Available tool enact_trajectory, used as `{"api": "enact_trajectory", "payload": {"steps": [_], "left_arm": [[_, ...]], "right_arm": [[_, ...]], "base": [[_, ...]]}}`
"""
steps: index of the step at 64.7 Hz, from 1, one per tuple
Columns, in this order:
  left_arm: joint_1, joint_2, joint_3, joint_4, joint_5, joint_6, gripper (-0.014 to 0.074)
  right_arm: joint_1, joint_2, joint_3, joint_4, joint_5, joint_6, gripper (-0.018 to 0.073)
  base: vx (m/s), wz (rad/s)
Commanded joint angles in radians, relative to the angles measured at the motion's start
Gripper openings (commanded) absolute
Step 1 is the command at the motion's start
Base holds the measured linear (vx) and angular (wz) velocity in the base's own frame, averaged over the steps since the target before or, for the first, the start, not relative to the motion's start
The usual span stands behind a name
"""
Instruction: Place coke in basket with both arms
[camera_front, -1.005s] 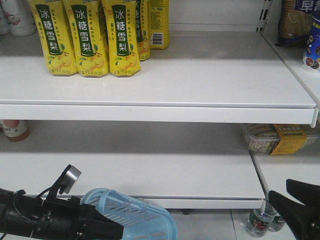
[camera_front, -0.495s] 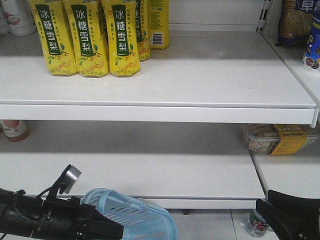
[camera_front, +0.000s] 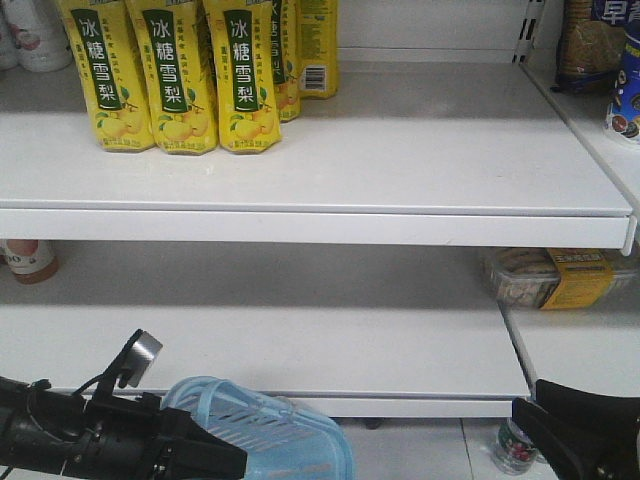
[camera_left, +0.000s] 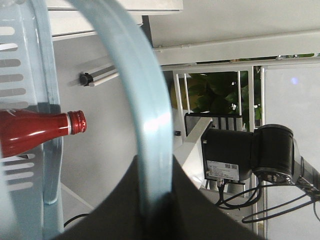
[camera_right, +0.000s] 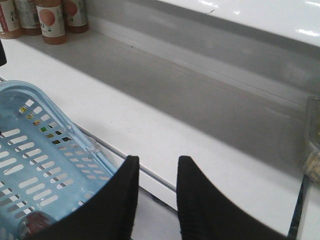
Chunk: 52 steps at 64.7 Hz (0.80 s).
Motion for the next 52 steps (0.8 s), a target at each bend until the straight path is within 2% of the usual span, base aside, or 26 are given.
{"api": "enact_trajectory", "payload": {"steps": [1,12,23,52], "left_arm": [[-0.002,-0.038,-0.018,-0.080,0.138,0.002,-0.0006],[-0.002,-0.038,-0.018,-0.080,0.138,0.002,-0.0006],[-0.002,-0.038,-0.018,-0.080,0.138,0.002,-0.0006],[-0.002,-0.038,-0.018,-0.080,0.138,0.002,-0.0006]], "right_arm": [[-0.003,0.004,-0.029,-0.014,-0.059,-0.003,0.0190],[-0.003,0.004,-0.029,-0.007,-0.061,-0.003,0.0155],[-0.003,0.004,-0.029,-0.010,-0.080,-0.003,-0.0017],[-0.003,0.004,-0.029,-0.010,-0.110,-0.002,-0.0009]], "base": [[0.00,0.00],[0.00,0.00],[0.00,0.00],[0.00,0.00]]}}
